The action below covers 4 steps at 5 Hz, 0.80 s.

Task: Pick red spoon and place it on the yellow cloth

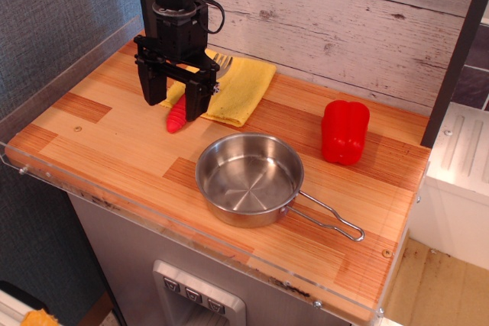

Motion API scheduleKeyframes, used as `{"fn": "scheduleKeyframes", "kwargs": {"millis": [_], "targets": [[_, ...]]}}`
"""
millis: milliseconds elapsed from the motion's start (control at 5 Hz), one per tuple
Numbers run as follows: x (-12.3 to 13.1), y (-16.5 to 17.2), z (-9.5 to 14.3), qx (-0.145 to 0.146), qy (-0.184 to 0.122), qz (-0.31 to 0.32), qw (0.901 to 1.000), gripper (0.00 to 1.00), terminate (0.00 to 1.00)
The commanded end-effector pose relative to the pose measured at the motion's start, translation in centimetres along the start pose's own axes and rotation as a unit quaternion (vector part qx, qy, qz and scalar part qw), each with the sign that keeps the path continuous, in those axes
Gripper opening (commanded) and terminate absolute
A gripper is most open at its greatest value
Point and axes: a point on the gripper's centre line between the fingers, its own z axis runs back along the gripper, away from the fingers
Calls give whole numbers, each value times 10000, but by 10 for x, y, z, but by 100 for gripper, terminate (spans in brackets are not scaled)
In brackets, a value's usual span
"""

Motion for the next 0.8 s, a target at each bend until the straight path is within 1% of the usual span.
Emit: {"fn": "scheduleKeyframes", "kwargs": {"millis": [0,200,400,600], "targets": [[-19,1,66,126,-713,51,9974,100,0],[-33,2,73,22,-923,137,9956,100,0],[-36,0,67,39,-838,-6,9965,100,0],[-36,0,67,39,-838,-6,9965,100,0]]}}
